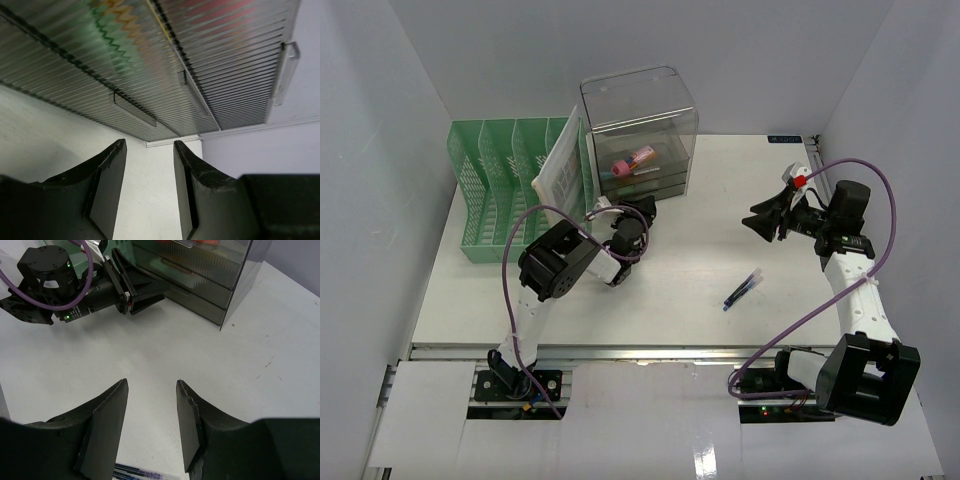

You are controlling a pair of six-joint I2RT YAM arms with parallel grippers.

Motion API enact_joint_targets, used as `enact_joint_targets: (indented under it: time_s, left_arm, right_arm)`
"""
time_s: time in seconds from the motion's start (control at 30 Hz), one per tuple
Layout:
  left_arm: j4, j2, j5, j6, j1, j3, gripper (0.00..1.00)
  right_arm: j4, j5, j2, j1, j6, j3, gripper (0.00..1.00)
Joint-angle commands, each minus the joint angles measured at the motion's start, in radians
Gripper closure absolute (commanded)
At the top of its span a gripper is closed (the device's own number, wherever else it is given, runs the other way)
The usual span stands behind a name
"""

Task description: Organize the desk

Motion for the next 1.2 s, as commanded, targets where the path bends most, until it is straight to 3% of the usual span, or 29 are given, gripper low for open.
enact_joint_targets:
  time_s: [0.0, 0.13, 0.67, 0.73, 0.87, 1.17]
  left_arm:
    - [-0.091, -0.024, -0.029, -0.038, 0.004, 0.024, 0.45]
    - [-0.165, -0.042, -0.048, -0.042, 0.009, 0.041, 0.41]
    - [-0.186, -0.004, -0.017, -0.076, 0.055, 0.083, 0.48]
    - [-0.189, 0.001, -0.005, -0.081, 0.058, 0.091, 0.51]
    - [-0.196, 0.008, 0.004, -0.11, 0.064, 0.093, 0.68]
    - [-0.151, 0.007, 0.03, -0.128, 0.063, 0.065, 0.88]
  right_arm:
    - [0.034, -0.047, -0.02, -0.006, 0.015, -0.011, 0.5]
    - [0.032, -0.053, -0.016, -0.005, 0.015, -0.011, 0.5]
    - [0.032, -0.057, -0.013, -0.011, 0.009, -0.015, 0.5]
    - [0.031, -0.059, -0.013, -0.01, 0.009, -0.014, 0.5]
    - [0.032, -0.061, -0.015, -0.013, 0.009, -0.015, 0.5]
    - [0.031, -0.072, -0.013, -0.02, 0.004, -0.019, 0.5]
